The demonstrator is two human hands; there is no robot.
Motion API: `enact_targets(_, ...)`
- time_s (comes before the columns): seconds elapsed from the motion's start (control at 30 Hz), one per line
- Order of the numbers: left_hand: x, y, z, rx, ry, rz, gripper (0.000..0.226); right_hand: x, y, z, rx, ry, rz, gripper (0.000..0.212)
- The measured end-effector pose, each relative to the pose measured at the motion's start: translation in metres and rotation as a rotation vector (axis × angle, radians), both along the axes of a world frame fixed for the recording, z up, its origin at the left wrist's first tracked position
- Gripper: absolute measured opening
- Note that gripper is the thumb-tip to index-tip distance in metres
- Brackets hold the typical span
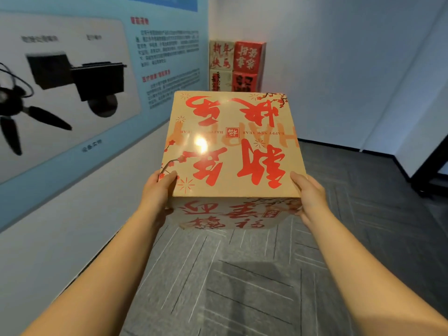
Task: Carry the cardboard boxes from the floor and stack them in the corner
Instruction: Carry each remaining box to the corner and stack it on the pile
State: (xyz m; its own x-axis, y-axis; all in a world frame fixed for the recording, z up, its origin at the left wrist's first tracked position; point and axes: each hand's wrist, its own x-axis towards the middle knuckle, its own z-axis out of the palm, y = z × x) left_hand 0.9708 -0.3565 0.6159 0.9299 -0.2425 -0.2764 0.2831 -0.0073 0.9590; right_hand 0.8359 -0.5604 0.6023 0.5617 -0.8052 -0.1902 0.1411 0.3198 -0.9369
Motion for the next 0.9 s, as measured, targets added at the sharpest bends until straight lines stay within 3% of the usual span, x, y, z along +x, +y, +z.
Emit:
enact_targets(0.3, 0.103, -0.138, -0.02, -0.003, -0.004, -0.11, 0.014, 0.082, -0.126, -0.011, -0.04, 0.07, -0.085, 0.01)
enact_targets(0.67, 0.22, -0.366, 0.014, -0.017, -0.056, -0.19, 0.013, 0.187, -0.34, 0.017, -0.024, 0.013, -0.167, 0.016)
enact_targets(0.9, 0.31, -0.484, 0.001, -0.038, -0.044, -0.263, 0.017, 0.264, -0.449, 0.009, -0.015, -0.003, -0.221, 0.018)
